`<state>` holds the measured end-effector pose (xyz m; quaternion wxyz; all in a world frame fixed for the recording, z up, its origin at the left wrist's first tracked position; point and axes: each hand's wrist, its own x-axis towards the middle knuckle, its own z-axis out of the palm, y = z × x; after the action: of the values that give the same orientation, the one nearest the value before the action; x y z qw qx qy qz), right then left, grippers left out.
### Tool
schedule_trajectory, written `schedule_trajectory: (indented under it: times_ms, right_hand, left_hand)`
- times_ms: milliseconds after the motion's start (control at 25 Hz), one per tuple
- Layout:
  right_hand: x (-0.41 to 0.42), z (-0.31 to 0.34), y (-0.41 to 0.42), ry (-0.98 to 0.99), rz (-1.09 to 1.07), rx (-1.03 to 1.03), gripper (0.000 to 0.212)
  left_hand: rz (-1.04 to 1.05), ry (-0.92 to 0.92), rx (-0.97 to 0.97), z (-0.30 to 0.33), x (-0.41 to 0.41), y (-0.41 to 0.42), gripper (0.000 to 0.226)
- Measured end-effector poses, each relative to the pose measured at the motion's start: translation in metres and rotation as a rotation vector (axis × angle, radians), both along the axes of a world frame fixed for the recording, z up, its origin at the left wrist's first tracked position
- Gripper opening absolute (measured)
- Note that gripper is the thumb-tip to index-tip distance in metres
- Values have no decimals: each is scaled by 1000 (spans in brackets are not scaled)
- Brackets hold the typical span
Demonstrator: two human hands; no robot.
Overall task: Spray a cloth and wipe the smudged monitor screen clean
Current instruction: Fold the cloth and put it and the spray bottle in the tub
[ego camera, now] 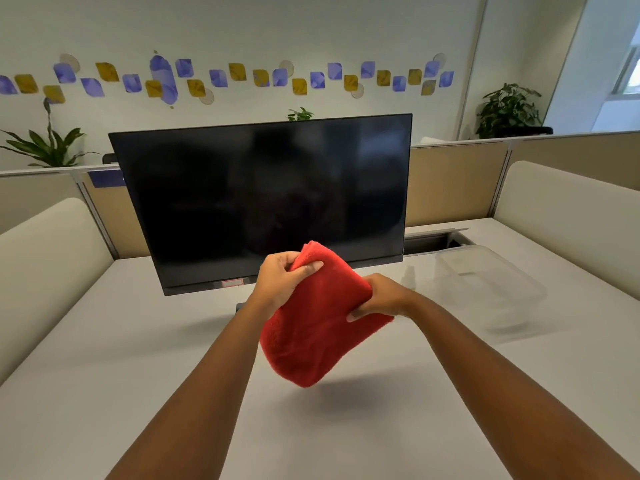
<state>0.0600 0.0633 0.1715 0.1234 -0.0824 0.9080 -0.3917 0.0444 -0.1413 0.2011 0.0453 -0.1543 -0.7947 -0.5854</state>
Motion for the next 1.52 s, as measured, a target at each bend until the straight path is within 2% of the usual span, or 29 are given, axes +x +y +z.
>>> schedule_trajectory:
  times_ms: [120,200,320,480,520,640,720,800,880,1040,1160,1280,1400,1520]
  right_hand:
    - [-6,-1,13,66,-113,-30,18]
    - [-11,3,17,168,-216,-99,10]
    - [-19,11,10,359,-394,-134,14]
    - [-14,17,8,472,-460,-254,23]
    - [-6,12,11,452,-434,-259,23]
    - [-4,-38,28,162,-284,-150,8]
    - [11,-60,38,-28,-147,-109,17]
    - [18,-68,40,-191,-21,-87,15]
    - [21,-73,40,-297,63,-64,16]
    - [11,-80,41,-285,-72,-201,11]
    - [-3,-89,39,-217,-255,-348,30]
    - [-16,-101,30,-152,-412,-388,34]
    - [-28,-114,25,-84,-491,-218,41]
    - [-38,-116,22,-82,-473,-70,54]
  left_hand:
    - [136,-42,91,-5,-11,-11,10]
    - [207,-93,95,-14,-19,-16,17]
    - [261,-129,104,-15,-27,-17,34]
    - [215,-72,205,-9,-23,-22,29]
    - [161,-76,179,-13,-18,-26,28]
    - [-22,-301,-73,-74,-23,-34,22]
    - [-170,-489,-171,-101,-10,-46,13]
    - [-309,-658,-298,-115,-3,-56,9]
    - [-369,-755,-377,-124,1,-60,8]
    - [-165,-728,-214,-132,-7,-55,12]
    - [17,-648,-87,-132,-20,-44,14]
    - [190,-566,-18,-137,-33,-29,13]
    - [323,-486,-104,-149,-41,-18,20]
    - [384,-443,-315,-158,-47,-15,33]
